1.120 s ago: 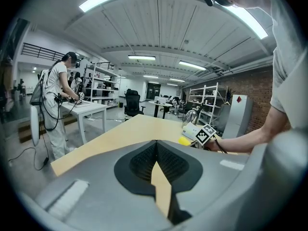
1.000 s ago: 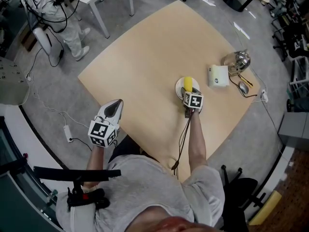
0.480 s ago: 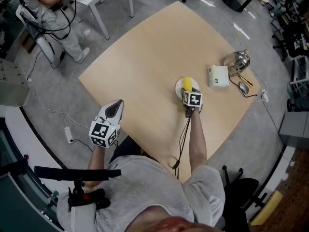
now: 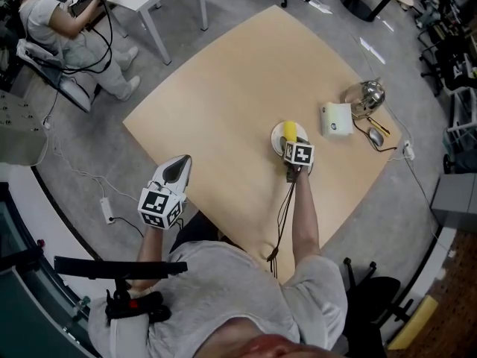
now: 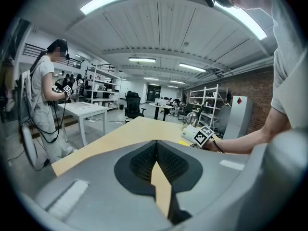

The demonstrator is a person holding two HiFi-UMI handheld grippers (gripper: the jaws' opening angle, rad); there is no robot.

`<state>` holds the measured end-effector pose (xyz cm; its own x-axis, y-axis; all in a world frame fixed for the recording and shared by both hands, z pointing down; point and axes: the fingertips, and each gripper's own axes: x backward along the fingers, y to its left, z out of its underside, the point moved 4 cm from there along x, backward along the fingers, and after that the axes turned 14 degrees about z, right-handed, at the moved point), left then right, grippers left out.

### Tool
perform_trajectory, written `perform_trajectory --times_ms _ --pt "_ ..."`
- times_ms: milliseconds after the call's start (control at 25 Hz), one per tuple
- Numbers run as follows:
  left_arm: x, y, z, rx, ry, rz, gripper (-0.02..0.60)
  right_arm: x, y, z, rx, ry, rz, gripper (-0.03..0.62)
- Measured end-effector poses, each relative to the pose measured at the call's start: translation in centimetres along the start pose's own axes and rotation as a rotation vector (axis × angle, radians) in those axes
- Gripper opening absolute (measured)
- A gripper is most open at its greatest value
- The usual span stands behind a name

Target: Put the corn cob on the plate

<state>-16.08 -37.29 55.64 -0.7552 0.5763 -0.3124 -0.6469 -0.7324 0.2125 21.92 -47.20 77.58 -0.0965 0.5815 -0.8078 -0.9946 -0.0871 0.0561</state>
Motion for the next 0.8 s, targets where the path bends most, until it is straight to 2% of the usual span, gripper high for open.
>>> perform_trajectory --times_ms 800 --pt "-0.9 0.5 -0.2 -0.023 -0.044 0.018 0.020 1.2 -0.7 -1.6 0.010 -0.052 0.031 0.239"
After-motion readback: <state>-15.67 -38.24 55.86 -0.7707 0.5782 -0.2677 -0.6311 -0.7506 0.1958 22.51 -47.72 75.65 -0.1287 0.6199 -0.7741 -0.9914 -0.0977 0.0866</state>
